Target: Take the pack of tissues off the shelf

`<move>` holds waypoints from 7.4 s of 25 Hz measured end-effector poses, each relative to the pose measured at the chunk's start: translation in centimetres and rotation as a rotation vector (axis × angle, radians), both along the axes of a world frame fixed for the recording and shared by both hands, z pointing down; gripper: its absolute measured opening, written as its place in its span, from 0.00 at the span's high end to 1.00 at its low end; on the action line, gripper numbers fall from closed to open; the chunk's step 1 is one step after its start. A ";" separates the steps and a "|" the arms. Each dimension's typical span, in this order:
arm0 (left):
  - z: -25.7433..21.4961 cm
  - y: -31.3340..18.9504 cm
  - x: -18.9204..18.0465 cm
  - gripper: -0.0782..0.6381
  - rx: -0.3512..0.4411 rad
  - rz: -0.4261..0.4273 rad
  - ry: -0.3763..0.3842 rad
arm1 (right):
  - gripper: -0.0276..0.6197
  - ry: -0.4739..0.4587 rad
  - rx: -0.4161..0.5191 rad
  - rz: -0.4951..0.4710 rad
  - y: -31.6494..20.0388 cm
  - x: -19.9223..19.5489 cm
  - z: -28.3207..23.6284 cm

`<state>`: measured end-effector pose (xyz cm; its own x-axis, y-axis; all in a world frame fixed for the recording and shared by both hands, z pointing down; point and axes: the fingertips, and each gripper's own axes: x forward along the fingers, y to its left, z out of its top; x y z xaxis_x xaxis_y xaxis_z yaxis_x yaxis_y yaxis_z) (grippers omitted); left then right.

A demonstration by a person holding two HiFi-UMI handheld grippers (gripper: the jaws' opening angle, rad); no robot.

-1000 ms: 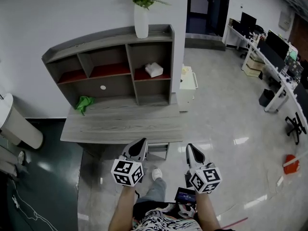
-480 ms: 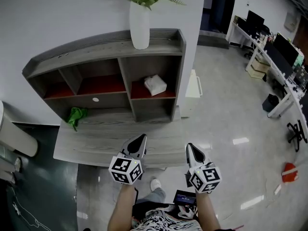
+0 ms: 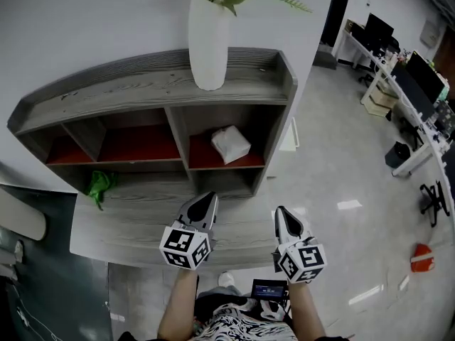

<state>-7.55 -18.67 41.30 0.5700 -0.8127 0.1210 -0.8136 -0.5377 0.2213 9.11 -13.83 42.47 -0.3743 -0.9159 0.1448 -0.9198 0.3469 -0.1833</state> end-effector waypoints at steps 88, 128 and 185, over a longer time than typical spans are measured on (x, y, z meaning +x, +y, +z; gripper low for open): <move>3.0 -13.9 4.5 0.79 -0.061 -0.095 -0.249 | 0.95 -0.034 -0.110 0.007 -11.4 5.7 4.5; -4.9 -3.9 0.5 0.82 0.158 -0.040 -0.124 | 0.95 -0.021 0.035 -0.065 -5.1 -1.0 -0.7; 9.4 3.2 -0.9 0.83 -0.044 -0.002 -0.092 | 0.95 0.106 -0.199 -0.067 0.1 -1.0 11.0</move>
<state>-8.47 -15.44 50.75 0.5533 -0.8065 0.2083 -0.8325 -0.5276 0.1690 8.07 -13.75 53.45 -0.4059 -0.8391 0.3622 -0.9139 0.3740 -0.1578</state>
